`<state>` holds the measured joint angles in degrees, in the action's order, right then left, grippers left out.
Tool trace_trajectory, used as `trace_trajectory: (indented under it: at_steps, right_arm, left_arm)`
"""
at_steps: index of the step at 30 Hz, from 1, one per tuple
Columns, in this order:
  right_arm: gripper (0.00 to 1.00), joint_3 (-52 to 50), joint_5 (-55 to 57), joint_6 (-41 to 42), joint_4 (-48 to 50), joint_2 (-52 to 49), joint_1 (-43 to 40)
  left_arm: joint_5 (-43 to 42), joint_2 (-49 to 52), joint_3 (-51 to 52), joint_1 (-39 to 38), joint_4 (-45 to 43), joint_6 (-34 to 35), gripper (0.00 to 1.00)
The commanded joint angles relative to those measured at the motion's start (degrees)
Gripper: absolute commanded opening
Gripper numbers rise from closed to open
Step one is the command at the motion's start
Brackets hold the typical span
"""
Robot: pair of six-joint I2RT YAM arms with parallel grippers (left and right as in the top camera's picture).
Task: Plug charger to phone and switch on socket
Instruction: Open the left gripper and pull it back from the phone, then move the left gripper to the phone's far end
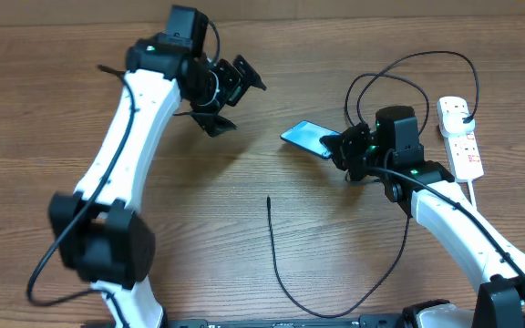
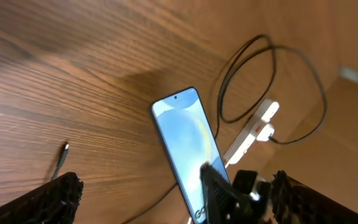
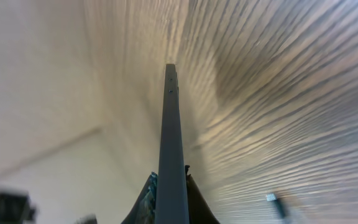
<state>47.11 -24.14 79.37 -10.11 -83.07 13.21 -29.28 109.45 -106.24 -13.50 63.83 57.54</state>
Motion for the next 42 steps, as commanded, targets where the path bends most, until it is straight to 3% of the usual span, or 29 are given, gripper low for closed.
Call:
trace_trajectory:
  at_steps: [1, 6, 15, 33, 42]
  right_arm:
    - [0.04, 0.15, -3.13, 13.84, 3.72, 0.04, 0.17]
    - [0.04, 0.15, -9.66, 21.66, 12.31, 0.04, 0.17]
    - [0.04, 0.15, -15.93, 32.89, 15.74, 0.04, 0.20]
    - [0.04, 0.15, -23.56, 42.40, 27.12, 0.04, 0.28]
    - [0.04, 0.15, -25.79, 44.48, 30.08, 0.07, 0.28]
  left_arm:
    - [6.19, -3.58, -1.29, -0.17, 0.70, 2.49, 1.00]
    - [5.68, -3.80, -1.29, -0.17, 1.05, 5.22, 1.00]
    - [5.27, -3.82, -1.29, -0.28, 0.11, 12.00, 1.00]
    - [3.74, -3.82, -1.29, -3.13, -4.13, 22.25, 1.00]
    - [2.56, -3.80, -1.29, -3.21, -4.37, 22.45, 1.00]
